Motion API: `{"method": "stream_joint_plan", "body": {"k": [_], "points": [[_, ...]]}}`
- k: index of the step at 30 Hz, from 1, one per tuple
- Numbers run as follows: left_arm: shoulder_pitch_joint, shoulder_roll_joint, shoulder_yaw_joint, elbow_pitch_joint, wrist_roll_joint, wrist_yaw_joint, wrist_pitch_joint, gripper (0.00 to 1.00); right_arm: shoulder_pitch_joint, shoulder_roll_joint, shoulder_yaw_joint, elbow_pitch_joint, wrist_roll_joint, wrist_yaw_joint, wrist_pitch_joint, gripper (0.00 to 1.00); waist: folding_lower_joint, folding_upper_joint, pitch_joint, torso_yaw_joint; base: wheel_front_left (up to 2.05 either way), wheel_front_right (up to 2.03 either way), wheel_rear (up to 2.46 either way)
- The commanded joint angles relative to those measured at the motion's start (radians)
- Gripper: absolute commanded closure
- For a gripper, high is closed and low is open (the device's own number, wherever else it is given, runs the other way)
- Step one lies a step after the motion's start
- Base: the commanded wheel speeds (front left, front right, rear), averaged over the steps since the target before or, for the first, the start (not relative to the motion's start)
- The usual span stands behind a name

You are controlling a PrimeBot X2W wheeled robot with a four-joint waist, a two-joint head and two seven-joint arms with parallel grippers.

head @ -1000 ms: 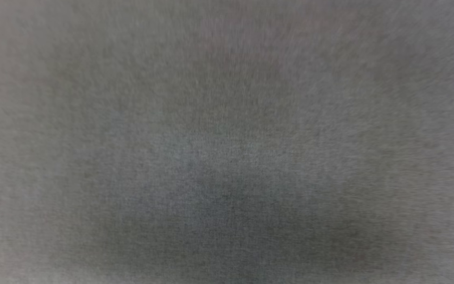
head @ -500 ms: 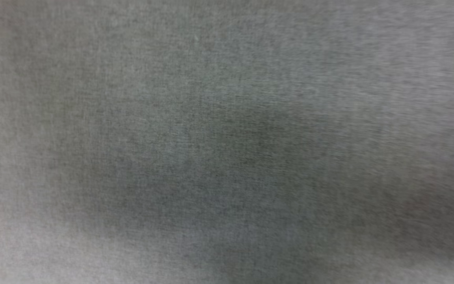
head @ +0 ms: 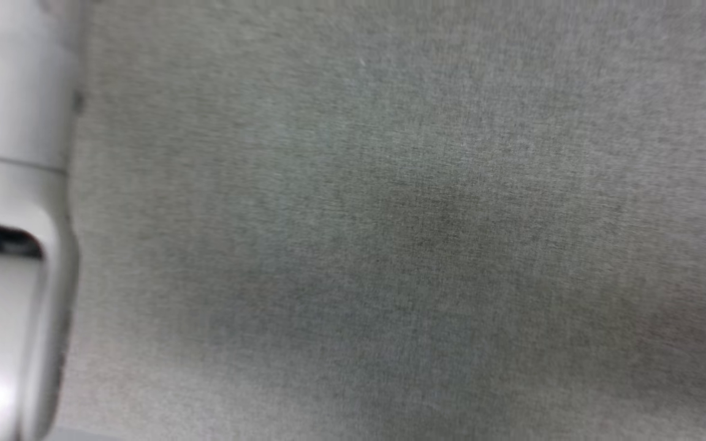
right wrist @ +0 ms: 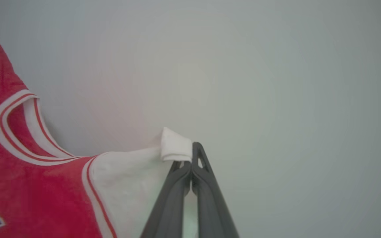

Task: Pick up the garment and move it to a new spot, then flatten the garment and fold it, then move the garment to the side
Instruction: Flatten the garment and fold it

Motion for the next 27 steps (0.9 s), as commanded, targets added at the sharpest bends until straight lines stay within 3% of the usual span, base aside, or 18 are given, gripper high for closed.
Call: {"method": "stream_joint_plan", "body": {"k": [1,10,15,19,27], "points": [[0.039,0.001,-0.022,-0.006,-0.010,-0.003,0.010,1.00,0.038,-0.008,0.014,-0.006,0.023,-0.001,-0.001,1.00,0.0000,0.0000,-0.106,0.006,0.00,0.00,0.00],[0.329,0.078,-0.213,-0.139,-0.155,-0.003,0.110,1.00,0.337,-0.078,0.122,-0.037,0.282,-0.001,0.004,1.00,0.0000,0.0000,-0.321,-0.001,0.00,0.00,0.00],[0.539,0.146,-0.291,-0.246,-0.229,-0.003,0.152,1.00,0.542,-0.139,0.144,-0.128,0.423,-0.001,0.034,1.00,0.0000,0.0000,-0.435,-0.007,0.00,0.00,0.00],[0.771,0.244,-0.336,-0.359,-0.263,-0.003,0.148,1.00,0.804,-0.207,0.116,-0.266,0.506,-0.001,0.084,1.00,0.0000,0.0000,-0.528,-0.012,0.00,0.00,0.00],[1.135,0.349,-0.361,-0.564,-0.260,0.098,0.070,1.00,1.230,-0.242,-0.019,-0.484,0.500,-0.001,0.135,1.00,0.0000,0.0000,-0.608,-0.021,0.00,0.00,0.00]]}}
